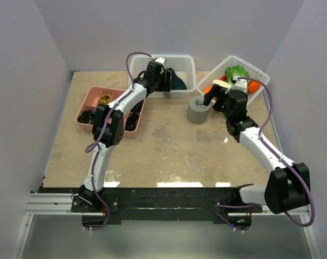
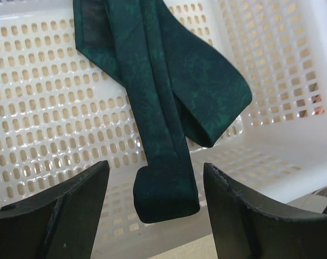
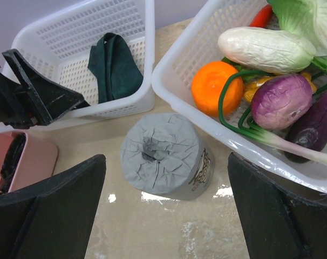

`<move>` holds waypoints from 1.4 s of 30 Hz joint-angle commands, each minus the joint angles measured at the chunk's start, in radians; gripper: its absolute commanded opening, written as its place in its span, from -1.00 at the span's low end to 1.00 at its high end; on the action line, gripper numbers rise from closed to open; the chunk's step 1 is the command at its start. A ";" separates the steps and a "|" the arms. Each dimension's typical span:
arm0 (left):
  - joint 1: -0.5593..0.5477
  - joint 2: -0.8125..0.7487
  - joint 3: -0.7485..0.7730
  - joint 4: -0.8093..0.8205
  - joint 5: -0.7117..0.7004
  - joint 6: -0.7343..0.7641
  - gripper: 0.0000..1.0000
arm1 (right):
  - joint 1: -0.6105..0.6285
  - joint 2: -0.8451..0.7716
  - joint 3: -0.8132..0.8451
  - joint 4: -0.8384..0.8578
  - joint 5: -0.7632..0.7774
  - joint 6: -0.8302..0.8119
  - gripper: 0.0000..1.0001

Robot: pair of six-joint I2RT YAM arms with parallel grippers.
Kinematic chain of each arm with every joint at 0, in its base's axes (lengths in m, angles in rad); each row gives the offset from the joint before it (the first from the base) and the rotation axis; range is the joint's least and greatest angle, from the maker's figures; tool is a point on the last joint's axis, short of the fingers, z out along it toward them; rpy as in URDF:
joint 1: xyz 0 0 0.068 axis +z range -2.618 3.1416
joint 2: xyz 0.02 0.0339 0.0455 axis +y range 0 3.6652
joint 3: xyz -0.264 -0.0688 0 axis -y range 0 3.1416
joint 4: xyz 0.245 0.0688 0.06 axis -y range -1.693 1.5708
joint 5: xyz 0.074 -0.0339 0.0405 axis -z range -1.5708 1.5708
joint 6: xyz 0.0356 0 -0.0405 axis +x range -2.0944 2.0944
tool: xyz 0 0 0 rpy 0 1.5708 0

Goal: Roll the ties
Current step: Pick up the tie from the bin.

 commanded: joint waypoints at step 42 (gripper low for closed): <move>-0.258 -1.350 -0.845 0.203 0.179 0.158 -0.50 | 0.138 -0.107 0.111 -0.137 -0.235 0.123 0.98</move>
